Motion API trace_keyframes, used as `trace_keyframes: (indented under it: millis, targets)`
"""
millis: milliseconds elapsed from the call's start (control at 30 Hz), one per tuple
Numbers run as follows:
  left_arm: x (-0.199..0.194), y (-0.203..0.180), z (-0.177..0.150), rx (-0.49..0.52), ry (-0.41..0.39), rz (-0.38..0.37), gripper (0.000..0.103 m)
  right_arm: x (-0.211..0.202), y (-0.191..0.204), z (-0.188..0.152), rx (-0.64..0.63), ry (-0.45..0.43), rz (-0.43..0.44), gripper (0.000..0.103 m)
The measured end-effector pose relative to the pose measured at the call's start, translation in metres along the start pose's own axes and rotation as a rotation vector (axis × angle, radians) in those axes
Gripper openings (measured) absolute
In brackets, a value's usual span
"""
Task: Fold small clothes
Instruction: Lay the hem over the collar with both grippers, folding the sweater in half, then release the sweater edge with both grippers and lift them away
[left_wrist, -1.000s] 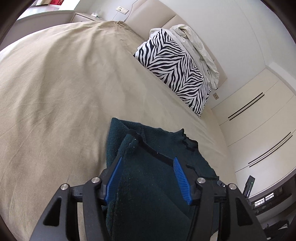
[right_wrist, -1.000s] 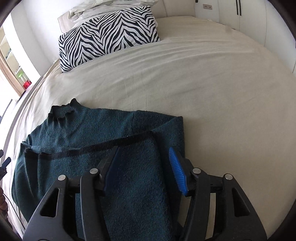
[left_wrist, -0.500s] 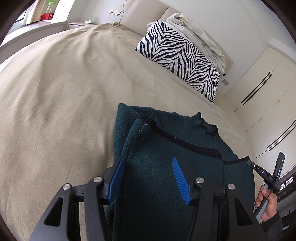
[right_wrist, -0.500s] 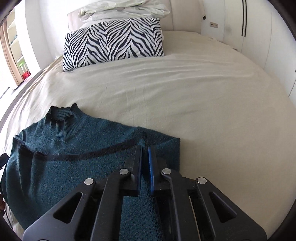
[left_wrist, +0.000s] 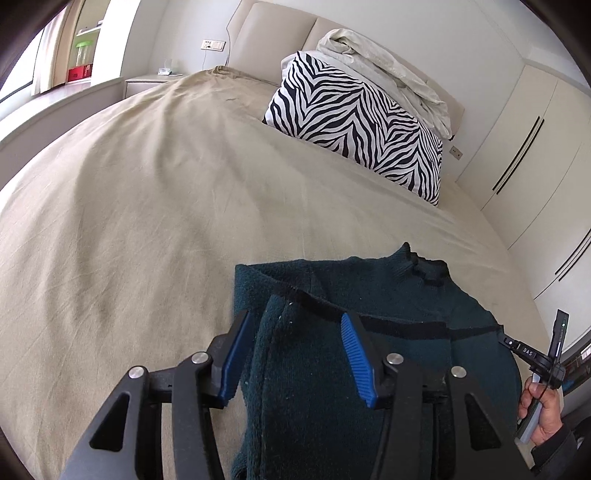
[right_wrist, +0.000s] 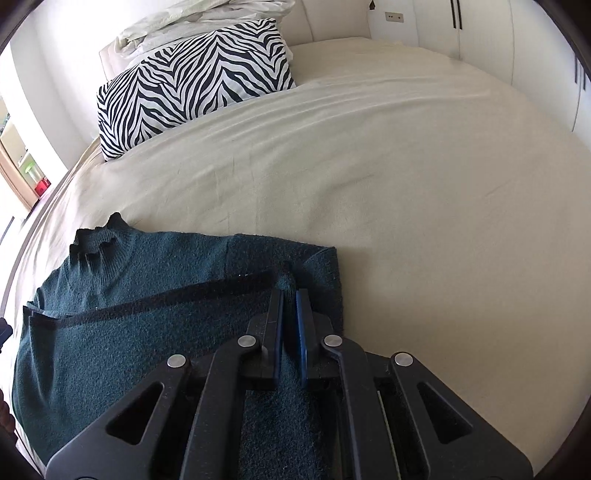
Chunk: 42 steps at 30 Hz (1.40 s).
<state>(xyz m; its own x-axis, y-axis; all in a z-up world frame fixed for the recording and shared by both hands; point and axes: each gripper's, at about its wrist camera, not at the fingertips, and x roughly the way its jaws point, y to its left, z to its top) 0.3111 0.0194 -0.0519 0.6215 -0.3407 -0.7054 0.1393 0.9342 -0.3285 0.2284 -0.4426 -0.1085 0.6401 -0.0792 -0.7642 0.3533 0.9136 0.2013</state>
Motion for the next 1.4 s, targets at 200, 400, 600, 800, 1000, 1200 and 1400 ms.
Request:
trace_keyframes:
  millis: [200,400,600,800,1000,1200,1400]
  targets:
    - [0.031,-0.013,0.003,0.118,0.088,0.078,0.036,0.0,-0.003,-0.004,0.005,-0.01,0.015,0.005]
    - [0.031,-0.007,0.006,0.1,0.068,0.127,0.037,0.0,-0.004,-0.005,0.001,-0.014,0.019,0.005]
    - [0.041,-0.016,0.0,0.17,0.11,0.123,0.031,0.0,-0.002,-0.004,-0.012,-0.013,0.013,0.005]
    - [0.045,-0.013,0.002,0.155,0.118,0.122,0.008,-0.001,0.0,-0.004,-0.026,-0.018,0.002,0.005]
    - [0.018,0.005,0.012,0.042,0.014,0.111,0.007,-0.017,0.005,-0.005,-0.049,-0.096,-0.026,0.005]
    - [0.007,0.013,0.026,-0.011,-0.058,0.125,0.007,-0.038,0.002,0.007,-0.015,-0.166,-0.037,0.005]
    - [0.043,0.021,0.016,-0.026,0.024,0.181,0.007,-0.017,-0.004,0.013,0.012,-0.094,-0.068,0.005]
